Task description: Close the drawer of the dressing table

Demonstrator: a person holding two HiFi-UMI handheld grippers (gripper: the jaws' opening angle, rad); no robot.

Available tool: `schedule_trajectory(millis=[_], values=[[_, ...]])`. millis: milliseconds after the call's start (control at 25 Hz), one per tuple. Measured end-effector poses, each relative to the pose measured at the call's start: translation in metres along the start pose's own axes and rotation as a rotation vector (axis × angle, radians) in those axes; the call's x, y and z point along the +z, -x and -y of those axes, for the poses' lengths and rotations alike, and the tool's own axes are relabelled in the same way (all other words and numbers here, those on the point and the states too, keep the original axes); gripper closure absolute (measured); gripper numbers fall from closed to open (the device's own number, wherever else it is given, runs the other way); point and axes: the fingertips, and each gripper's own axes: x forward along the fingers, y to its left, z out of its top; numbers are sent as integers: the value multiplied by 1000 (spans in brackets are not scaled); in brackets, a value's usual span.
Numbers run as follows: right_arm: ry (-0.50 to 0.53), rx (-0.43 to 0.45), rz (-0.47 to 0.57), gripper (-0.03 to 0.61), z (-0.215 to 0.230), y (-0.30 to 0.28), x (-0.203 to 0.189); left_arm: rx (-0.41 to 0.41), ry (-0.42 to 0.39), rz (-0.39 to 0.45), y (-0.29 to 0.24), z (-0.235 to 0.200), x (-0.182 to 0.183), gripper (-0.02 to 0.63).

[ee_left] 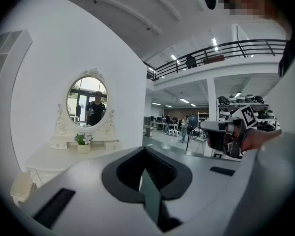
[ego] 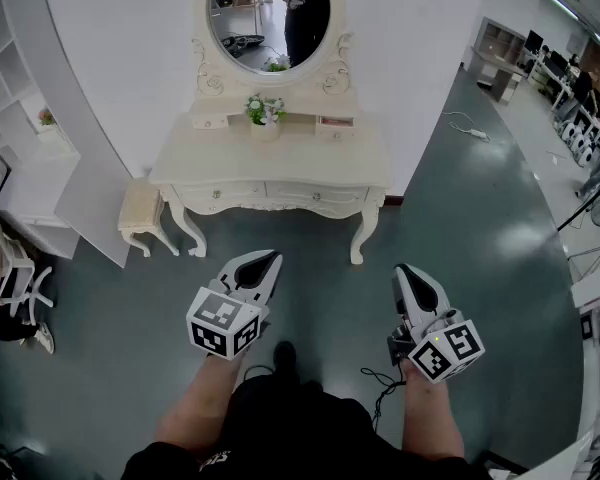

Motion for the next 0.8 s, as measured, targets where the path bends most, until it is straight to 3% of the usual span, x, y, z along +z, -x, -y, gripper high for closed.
schedule_trajectory(millis=[320, 560, 800], values=[[-18, 20, -3, 571, 1, 10, 2, -16, -16, 7, -6, 19, 6, 609], [134, 18, -93, 569, 2, 13, -10, -48, -11, 13, -11, 28, 2, 609], [124, 7, -117, 569, 17, 14, -13, -123, -63, 15, -29, 39, 5, 611]])
